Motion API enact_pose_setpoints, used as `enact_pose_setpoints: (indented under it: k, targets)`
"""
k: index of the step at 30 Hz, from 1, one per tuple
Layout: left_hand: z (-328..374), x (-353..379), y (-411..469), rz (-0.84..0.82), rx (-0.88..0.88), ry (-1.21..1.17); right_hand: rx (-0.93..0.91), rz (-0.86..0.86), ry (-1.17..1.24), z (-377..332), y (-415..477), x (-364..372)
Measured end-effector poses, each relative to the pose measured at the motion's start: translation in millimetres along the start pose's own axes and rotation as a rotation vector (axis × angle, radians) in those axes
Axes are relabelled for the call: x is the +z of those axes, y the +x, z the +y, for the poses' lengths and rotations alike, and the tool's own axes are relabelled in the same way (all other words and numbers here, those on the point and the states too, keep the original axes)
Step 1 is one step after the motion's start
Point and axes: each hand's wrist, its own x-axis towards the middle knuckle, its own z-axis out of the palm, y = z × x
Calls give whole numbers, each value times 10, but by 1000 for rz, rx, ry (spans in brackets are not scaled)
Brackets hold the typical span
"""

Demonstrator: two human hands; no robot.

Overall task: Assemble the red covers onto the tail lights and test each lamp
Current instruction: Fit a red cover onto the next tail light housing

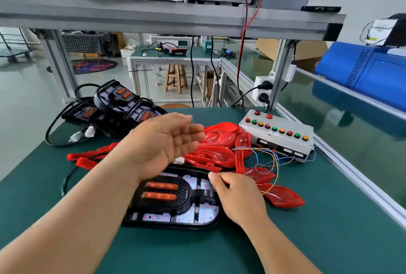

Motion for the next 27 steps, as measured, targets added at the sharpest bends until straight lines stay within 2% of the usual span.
enact_pose_setpoints:
  k: [3, 4, 5, 7, 11, 15, 18, 21, 24, 27]
  targets:
    - [-172, 26, 497, 130, 165, 1075, 7, -12, 15, 13, -27, 9]
    - [-237, -2, 635, 117, 175, 1373, 17, -15, 30, 20, -32, 11]
    - [-295, -33, 743, 81, 137, 1573, 26, -13, 50, 26, -38, 12]
    - [-404, -93, 870, 34, 36, 1753, 33, -5, 83, 34, -46, 17]
    - [-486, -135, 954, 84, 38, 1752, 42, -2, 70, 45, -38, 34]
    - [-446, -167, 956, -12, 57, 1708, 46, 2, 62, 49, -38, 35]
    - [-369, -201, 936, -64, 131, 1665, 39, 4, 38, 53, -38, 33]
    - [-242, -208, 878, -33, 211, 1635, 37, -1, 18, 55, -41, 33]
    - [-85, -249, 744, 18, 264, 1380, 27, 9, -3, 55, -43, 29]
    - [-16, -308, 460, -19, 271, 1017, 9, 26, -10, 59, -36, 26]
